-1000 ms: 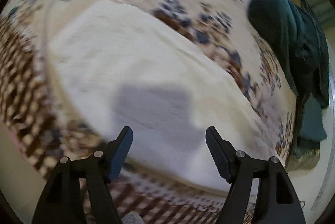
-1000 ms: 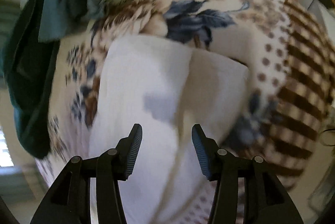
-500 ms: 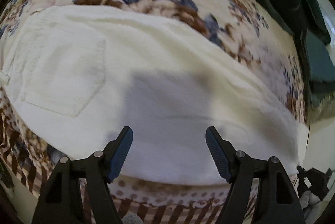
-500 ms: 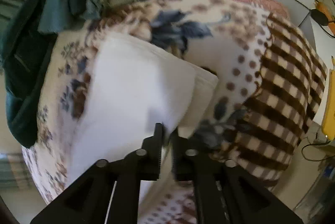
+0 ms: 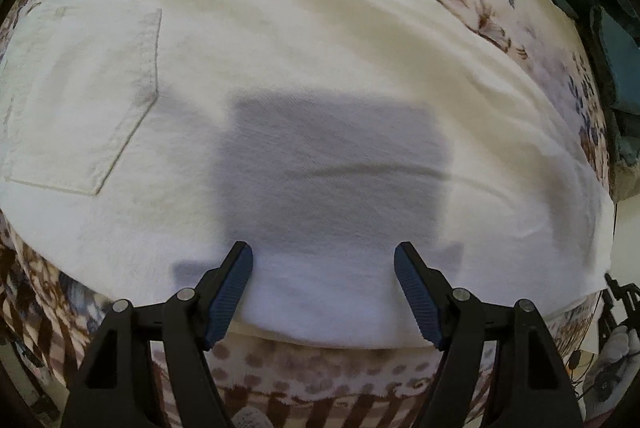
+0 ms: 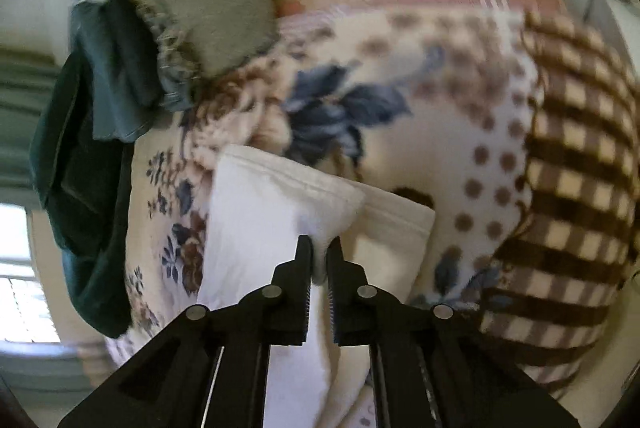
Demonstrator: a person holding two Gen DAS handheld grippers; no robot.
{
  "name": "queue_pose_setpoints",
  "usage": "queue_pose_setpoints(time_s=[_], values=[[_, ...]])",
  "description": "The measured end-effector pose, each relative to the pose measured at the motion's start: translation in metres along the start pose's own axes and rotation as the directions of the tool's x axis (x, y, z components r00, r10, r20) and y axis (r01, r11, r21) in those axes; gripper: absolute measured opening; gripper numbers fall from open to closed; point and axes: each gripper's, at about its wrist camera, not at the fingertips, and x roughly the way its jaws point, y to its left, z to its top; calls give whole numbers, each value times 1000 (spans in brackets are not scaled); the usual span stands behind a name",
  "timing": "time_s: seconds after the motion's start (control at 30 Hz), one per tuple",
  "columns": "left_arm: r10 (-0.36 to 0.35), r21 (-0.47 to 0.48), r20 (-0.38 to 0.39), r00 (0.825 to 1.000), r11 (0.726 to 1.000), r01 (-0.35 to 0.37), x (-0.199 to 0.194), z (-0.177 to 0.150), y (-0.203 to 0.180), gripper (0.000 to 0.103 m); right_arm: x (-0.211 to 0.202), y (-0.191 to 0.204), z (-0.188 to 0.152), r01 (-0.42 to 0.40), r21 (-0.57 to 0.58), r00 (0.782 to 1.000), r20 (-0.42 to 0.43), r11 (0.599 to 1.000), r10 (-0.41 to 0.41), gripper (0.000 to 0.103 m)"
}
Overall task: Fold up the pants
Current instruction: 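Open both tools and release the folded legs onto the waist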
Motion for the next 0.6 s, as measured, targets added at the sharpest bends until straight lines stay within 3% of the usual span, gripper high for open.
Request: queue_pose_setpoints(time_s=[0.1, 0.2, 0.3, 0.37, 0.43, 0.6], values=[[-10, -7, -9, 1000, 1000, 10, -3, 1, 0, 72, -24, 2, -4, 64, -30, 997, 46, 997, -63, 7], [-14, -1, -13, 1000, 1000, 14, -8, 3, 1, 72, -3, -7, -6, 202, -91, 978, -25, 975, -205, 9], [-12, 6, -21, 1000, 1000, 12, -6, 1, 1, 72, 20, -22, -6, 243, -73, 961, -120, 967, -250, 20], [-18, 9, -29, 999, 1000, 18, -6, 2, 1, 72, 15, -22, -11, 232, -52, 964, -120, 971, -237, 31], [-23, 11, -38, 999, 1000, 24, -7, 3, 2, 72, 7, -17, -21, 160, -47, 979, -122, 986, -165, 62], [-27, 1, -54, 998, 1000, 27, -20, 11, 13, 72, -2, 15, -58, 134, -172, 979, -128, 976, -157, 66]])
